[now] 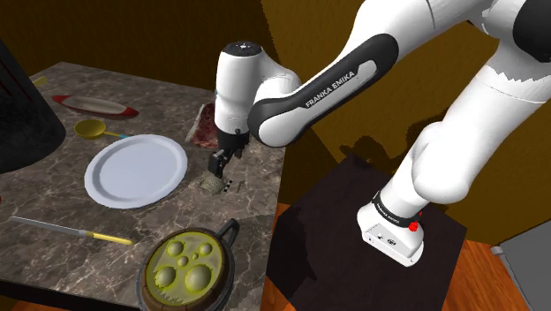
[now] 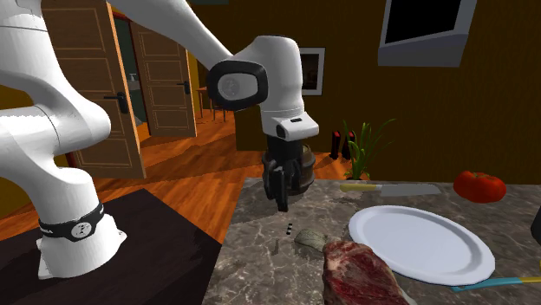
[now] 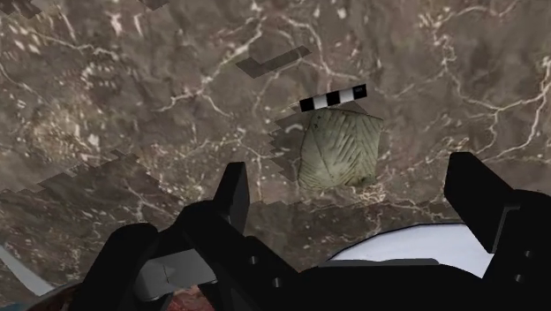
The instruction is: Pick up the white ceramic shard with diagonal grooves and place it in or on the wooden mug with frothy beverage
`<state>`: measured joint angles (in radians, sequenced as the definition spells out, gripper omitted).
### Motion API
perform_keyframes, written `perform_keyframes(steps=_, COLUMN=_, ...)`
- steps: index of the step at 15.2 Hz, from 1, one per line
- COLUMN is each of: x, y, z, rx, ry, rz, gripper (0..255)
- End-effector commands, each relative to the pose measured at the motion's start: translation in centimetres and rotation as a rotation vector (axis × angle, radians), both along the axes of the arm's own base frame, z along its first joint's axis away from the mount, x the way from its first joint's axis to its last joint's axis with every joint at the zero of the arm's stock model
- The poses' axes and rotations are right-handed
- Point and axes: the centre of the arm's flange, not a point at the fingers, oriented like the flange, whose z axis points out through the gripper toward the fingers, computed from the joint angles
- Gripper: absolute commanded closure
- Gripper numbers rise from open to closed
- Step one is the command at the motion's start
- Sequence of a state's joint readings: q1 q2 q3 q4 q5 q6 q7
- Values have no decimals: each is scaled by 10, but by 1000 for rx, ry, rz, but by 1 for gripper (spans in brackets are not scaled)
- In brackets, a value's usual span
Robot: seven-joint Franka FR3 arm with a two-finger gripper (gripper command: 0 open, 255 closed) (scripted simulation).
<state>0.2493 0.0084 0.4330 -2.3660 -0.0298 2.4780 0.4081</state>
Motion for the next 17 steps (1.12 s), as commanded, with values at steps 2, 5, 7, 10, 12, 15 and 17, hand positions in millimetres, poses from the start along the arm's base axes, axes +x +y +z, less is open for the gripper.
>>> perform_keyframes(steps=2, x=1, y=1, z=-16, rx=1, ry=-1, rz=1, gripper=0)
perform_keyframes(steps=5, x=2, y=2, z=-30, rx=1, ry=-1, rz=1, gripper=0)
perform_keyframes(steps=7, x=2, y=2, z=-30, rx=1, ry=-1, rz=1, gripper=0)
perform_keyframes(steps=10, x=2, y=2, z=-30, rx=1, ry=-1, rz=1, gripper=0)
perform_keyframes(steps=12, x=2, y=2, z=-30, rx=1, ry=-1, rz=1, gripper=0)
perform_keyframes(steps=15, x=2, y=2, z=-30, rx=1, ry=-1, rz=1, gripper=255)
perform_keyframes(steps=17, x=2, y=2, z=-30, rx=1, ry=-1, rz=1, gripper=255)
